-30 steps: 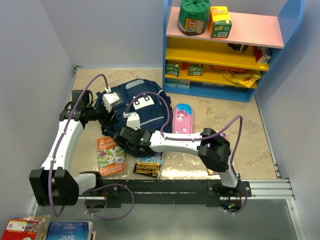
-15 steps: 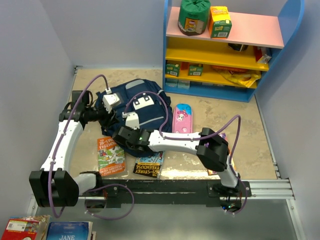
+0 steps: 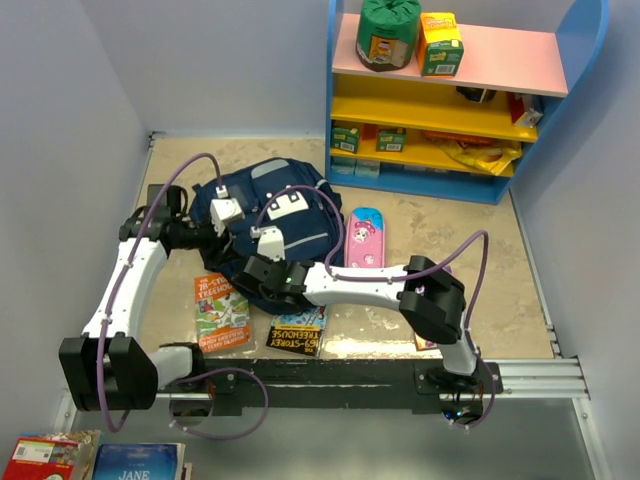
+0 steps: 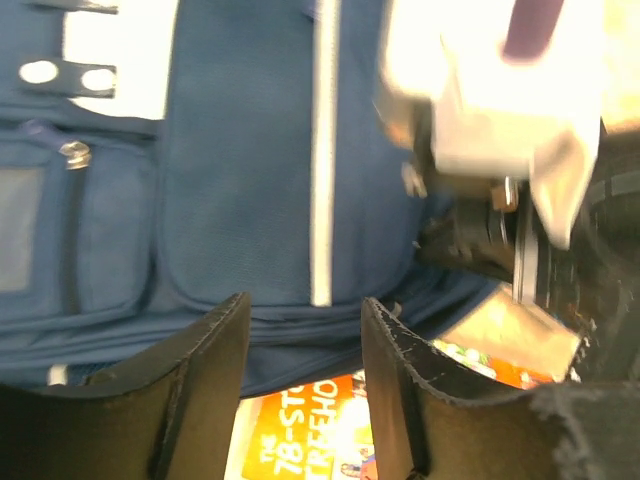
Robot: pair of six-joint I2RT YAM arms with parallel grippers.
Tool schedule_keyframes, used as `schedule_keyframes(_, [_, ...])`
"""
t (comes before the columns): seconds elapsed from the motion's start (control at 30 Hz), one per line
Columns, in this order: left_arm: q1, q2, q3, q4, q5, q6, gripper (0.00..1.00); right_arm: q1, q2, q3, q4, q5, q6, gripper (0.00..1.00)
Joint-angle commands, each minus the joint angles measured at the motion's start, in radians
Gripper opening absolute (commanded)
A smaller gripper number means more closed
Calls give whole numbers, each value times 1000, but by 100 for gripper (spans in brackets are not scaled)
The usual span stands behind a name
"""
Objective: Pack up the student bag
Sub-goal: Zip the student bag at the center of the board.
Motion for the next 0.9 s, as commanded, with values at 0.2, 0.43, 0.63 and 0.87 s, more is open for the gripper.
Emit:
schedule_keyframes(0.2, [-11,18,-16,-281,192,412,56,-7,-209,-135,168,5,-54,0])
schedule_keyframes(0.43, [-60,-51,-107,-17,188,308,51,-28,-232,-152,220,-43,-85,0])
schedule_keyframes(0.63, [-175,-73,-174,155,60,220,50,-53,-247,-176,251,-84,-89,0])
schedule_keyframes(0.87, [-181,6,-170,124,-3,265,45,-77,-278,-198,265,-120,-86,0])
